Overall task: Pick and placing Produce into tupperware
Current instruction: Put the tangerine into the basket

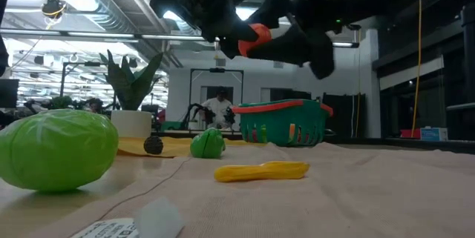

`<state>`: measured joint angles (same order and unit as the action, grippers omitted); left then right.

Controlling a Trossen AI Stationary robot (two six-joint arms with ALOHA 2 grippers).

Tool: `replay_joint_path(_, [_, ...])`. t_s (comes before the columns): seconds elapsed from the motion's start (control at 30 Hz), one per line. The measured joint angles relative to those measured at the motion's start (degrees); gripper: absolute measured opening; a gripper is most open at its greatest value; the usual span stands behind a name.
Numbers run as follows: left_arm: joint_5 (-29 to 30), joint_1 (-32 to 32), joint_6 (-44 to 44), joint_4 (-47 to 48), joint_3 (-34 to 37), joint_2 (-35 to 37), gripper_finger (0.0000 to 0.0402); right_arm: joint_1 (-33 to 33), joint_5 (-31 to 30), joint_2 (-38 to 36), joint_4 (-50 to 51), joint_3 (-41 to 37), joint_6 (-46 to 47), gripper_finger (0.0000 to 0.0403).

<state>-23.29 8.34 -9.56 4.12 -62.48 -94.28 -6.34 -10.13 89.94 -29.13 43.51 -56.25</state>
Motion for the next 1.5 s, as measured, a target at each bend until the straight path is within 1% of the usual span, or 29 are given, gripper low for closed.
replay_joint_path(0.1, [0.0, 0.0, 0.0, 0.8, 0.0, 0.0, 0.0237, 0.0, -2.2, 0.6, 0.6, 1.2, 0.0, 0.0307])
replay_joint_path(0.33, [0.0, 0.0, -0.1, 1.4, 0.0, 0.0, 0.0237, 0.0, -2.3, 0.7, 1.9, 1.6, 0.1, 0.0302])
replay_joint_path(0.43, [0.0, 0.0, -0.1, 1.4, 0.0, 0.0, 0.0237, -0.1, -2.2, 0.7, 2.0, 1.6, 0.1, 0.0281])
replay_joint_path(0.67, [0.0, 0.0, 0.0, 1.3, 0.0, 0.0, 0.0237, -0.1, -2.1, 0.7, 3.1, 1.6, 0.2, 0.0210])
replay_joint_path(0.77, [-1.0, 0.1, 0.0, 1.4, 0.0, 0.0, 0.0237, -0.2, -2.1, 0.7, 3.2, 1.6, 0.2, 0.0193])
replay_joint_path(0.9, [-1.3, 0.1, 0.2, 1.4, 0.0, 0.2, 0.0237, -0.2, -2.1, 0.6, 3.5, 1.7, 0.1, 0.0189])
replay_joint_path(1.0, [-0.7, 0.0, 1.2, 1.4, 0.0, 0.2, 0.0255, -0.2, -2.1, 0.6, 3.5, 1.7, 0.1, 0.0190])
replay_joint_path(1.1, [2.0, 0.0, 2.7, 1.7, 0.0, 0.2, 0.0278, -0.5, -3.1, 0.6, 3.6, 1.7, 0.4, 0.0184])
replay_joint_path(1.2, [4.7, 0.0, 3.0, 1.7, 0.0, 0.2, 0.0293, -0.5, -3.1, 0.6, 3.6, 1.7, 0.4, 0.0176])
replay_joint_path(1.5, [5.6, -0.1, 3.4, 1.7, 0.0, 0.5, 0.0300, -0.5, -2.9, 0.6, 3.7, 1.7, 1.0, 0.0172])
